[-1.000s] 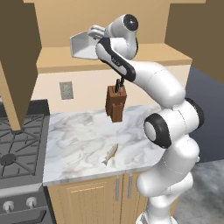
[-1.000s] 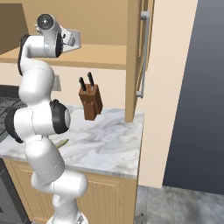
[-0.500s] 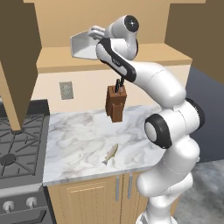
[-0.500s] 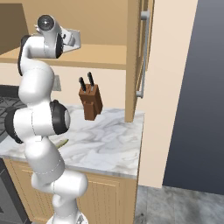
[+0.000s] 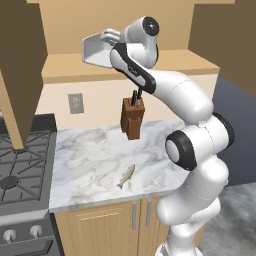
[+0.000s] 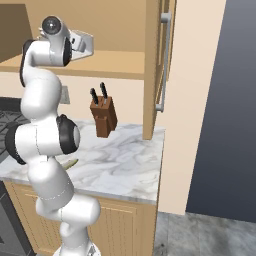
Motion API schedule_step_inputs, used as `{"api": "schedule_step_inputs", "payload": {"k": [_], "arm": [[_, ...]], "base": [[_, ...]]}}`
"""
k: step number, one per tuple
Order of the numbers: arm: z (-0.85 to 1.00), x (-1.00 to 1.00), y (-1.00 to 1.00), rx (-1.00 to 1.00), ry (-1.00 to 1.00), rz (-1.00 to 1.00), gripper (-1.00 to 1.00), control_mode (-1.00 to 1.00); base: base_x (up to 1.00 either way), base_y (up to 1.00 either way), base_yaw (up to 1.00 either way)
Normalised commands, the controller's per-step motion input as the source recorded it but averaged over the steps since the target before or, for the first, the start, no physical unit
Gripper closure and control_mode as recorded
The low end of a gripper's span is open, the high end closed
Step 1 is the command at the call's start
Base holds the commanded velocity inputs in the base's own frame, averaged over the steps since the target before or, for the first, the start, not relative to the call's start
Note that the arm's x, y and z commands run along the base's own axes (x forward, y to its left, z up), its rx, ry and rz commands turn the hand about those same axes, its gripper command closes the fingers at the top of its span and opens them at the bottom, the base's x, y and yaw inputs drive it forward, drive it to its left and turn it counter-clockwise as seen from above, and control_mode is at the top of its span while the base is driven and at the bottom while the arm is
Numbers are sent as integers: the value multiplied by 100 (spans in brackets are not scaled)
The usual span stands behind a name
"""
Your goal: Retrieve the tupperware from the cabinet, then place the raw meat into the tupperware to avoid contamination.
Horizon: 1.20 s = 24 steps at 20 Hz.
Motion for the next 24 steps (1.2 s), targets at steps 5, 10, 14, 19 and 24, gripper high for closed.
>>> {"api": "schedule_step_inputs", "payload": {"k": [5, 10, 14, 19, 24], "arm": [[0, -2, 0, 0, -2, 0, 100, -100], [2, -18, 0, 0, -9, 0, 100, -100], [0, -45, 0, 0, -9, 0, 100, -100], [0, -79, 2, 0, -9, 5, 100, -100], [1, -84, 2, 0, -1, 8, 100, -100]], "base": [[0, 0, 0], [0, 0, 0], [0, 0, 0], [0, 0, 0], [0, 0, 0]]}}
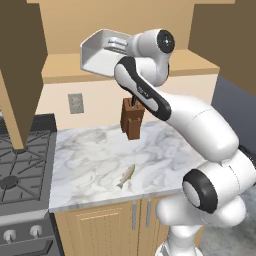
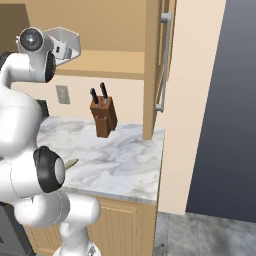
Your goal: Retrieve the tupperware from the cabinet, then place the raw meat into the tupperware to avoid contamination.
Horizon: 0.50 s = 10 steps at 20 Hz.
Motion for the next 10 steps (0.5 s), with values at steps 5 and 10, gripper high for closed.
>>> {"api": "schedule_step_inputs", "payload": {"k": [5, 10], "arm": [[-20, -89, 0, -5, 4, 12, 100, -100], [-46, -83, -3, -7, 9, 14, 100, -100]], "base": [[0, 0, 0], [0, 0, 0]]}}
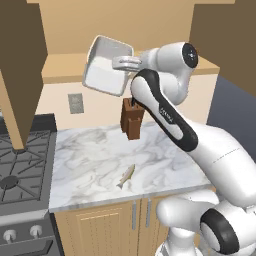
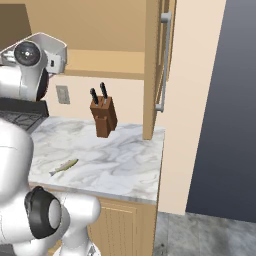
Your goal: Retrieve the tupperware from the cabinet, then place the raw meat into the tupperware to avoid contamination.
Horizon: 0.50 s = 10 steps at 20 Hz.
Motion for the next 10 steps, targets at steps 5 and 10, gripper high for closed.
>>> {"api": "schedule_step_inputs", "payload": {"k": [5, 10], "arm": [[-76, -71, -12, -12, 12, 12, 100, -100], [-91, -49, -18, -17, 16, 9, 100, -100]], "base": [[0, 0, 0], [0, 0, 0]]}}
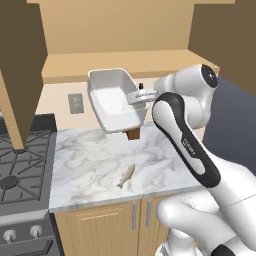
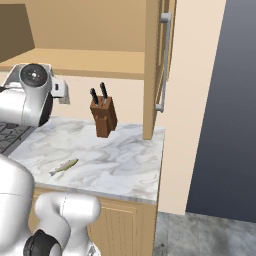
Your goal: Retrieve the tupperware from the cabinet, then place the raw meat into the tupperware to avoid contamination.
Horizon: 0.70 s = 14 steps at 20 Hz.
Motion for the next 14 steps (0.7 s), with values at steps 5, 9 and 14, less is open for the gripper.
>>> {"api": "schedule_step_inputs", "payload": {"k": [5, 9, 14], "arm": [[-99, -23, -24, -19, 22, 4, 100, -100], [-100, -15, -30, -18, 24, 1, 100, -100], [-100, -4, -36, -18, 25, 0, 100, -100]], "base": [[0, 0, 0], [0, 0, 0], [0, 0, 0]]}}
